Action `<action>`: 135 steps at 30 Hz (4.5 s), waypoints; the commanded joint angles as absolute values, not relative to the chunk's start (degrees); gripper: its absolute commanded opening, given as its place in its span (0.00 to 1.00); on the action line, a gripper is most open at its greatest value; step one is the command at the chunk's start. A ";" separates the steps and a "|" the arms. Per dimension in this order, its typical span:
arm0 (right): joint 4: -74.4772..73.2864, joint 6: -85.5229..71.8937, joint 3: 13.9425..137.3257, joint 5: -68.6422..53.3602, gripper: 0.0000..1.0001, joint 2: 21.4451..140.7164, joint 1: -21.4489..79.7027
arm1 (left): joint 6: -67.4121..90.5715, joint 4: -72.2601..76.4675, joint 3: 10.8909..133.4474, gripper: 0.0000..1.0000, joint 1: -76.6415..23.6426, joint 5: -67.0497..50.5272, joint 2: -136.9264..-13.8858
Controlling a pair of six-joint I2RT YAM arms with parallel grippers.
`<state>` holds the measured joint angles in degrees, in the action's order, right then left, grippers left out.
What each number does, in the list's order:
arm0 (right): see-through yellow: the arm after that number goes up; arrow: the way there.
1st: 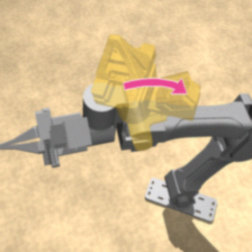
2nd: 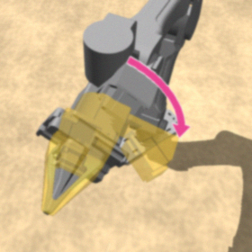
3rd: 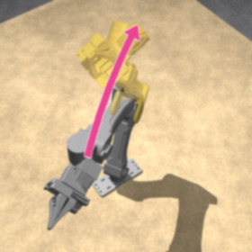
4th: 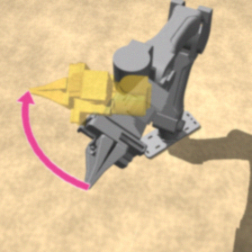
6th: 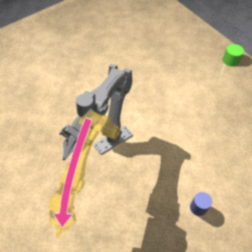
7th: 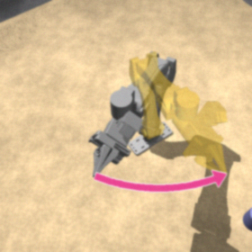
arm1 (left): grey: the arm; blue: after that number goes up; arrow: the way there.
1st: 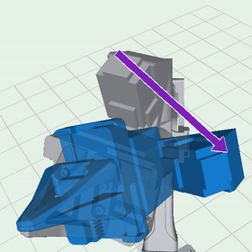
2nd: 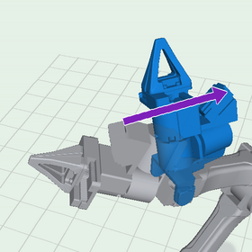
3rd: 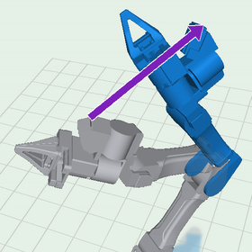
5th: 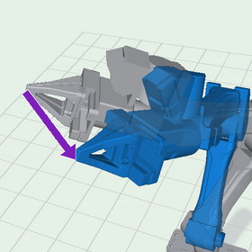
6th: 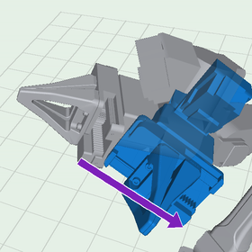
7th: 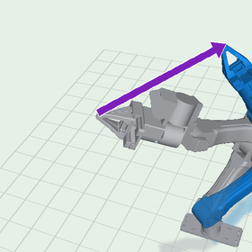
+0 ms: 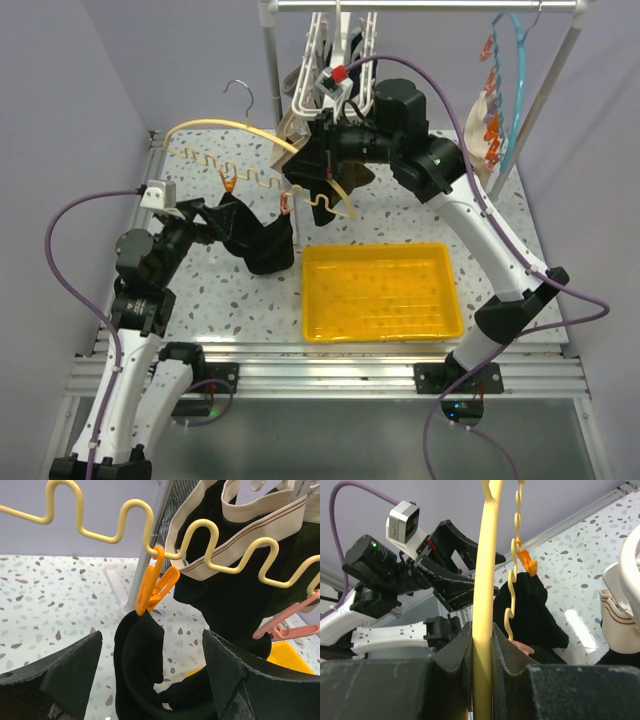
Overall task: Remove the underwear clipped to the hanger
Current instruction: Remove the underwear from the hanger.
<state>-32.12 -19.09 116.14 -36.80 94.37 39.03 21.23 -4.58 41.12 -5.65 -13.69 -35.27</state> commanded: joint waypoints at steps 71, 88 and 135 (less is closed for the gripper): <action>-21.01 -23.47 115.31 -33.05 0.00 95.19 43.86 | 16.79 3.44 34.54 0.93 -15.82 -2.89 -25.14; -20.04 -22.67 112.94 -34.28 0.00 94.48 43.95 | 15.64 19.67 26.63 0.96 -15.82 -30.67 -25.04; -18.19 -21.72 111.80 -36.74 0.00 93.52 43.86 | 20.22 37.54 26.63 0.60 -16.87 -31.74 -41.67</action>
<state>-21.91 -23.90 110.85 -35.68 97.69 43.83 21.41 38.22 26.35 -16.67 -33.50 -44.16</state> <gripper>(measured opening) 0.161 0.503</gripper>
